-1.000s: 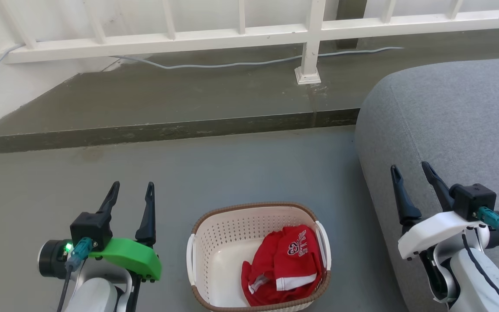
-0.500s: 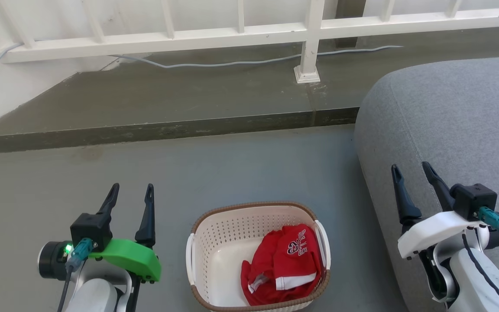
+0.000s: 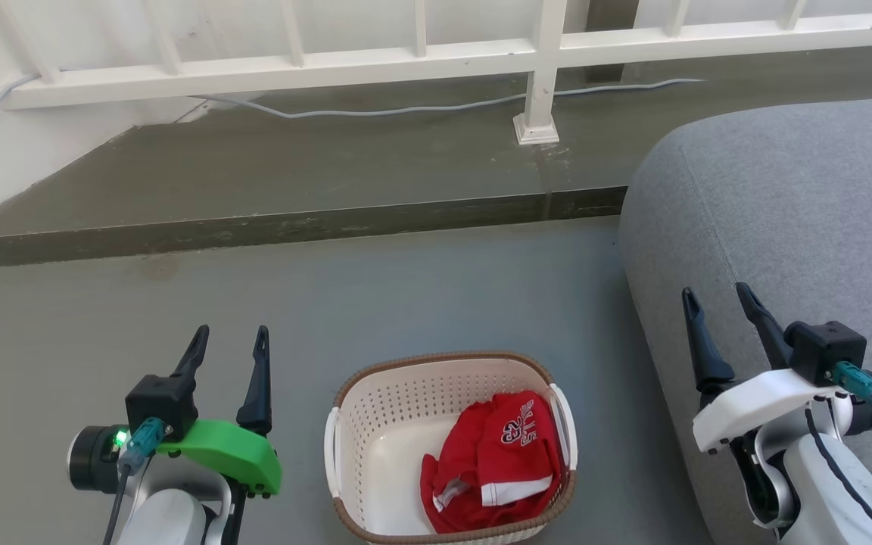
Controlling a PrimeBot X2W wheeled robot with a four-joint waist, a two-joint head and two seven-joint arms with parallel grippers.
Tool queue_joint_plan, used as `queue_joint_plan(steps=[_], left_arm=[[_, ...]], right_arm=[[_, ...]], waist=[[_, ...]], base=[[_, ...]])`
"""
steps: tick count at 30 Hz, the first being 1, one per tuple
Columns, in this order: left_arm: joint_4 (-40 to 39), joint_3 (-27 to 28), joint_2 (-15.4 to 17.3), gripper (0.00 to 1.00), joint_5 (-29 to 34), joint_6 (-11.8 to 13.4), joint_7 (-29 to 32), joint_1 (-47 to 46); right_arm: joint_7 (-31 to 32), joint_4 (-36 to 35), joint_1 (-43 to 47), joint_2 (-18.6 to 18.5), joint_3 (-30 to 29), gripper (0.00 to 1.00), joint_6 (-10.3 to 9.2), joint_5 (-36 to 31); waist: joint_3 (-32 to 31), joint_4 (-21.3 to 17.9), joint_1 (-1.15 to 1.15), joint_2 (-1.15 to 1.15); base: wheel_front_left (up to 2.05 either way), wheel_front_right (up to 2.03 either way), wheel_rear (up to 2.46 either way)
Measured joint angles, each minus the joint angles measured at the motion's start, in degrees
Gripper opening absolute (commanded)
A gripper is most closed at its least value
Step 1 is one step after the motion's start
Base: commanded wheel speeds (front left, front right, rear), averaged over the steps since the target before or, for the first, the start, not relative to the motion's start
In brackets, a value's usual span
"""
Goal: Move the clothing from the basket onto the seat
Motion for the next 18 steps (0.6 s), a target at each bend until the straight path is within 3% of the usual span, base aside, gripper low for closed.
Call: queue_joint_plan(steps=[18], left_arm=[[0.2, -2.2, -1.0, 1.0, 1.6, -0.3, 0.0, -1.2]], right_arm=[[0.0, -1.2, -3.3, 0.3, 0.8, 1.0, 1.89, -0.7]], waist=[[4.3, -2.6, 0.0, 0.0]], base=[[0.0, 0.0, 0.0]])
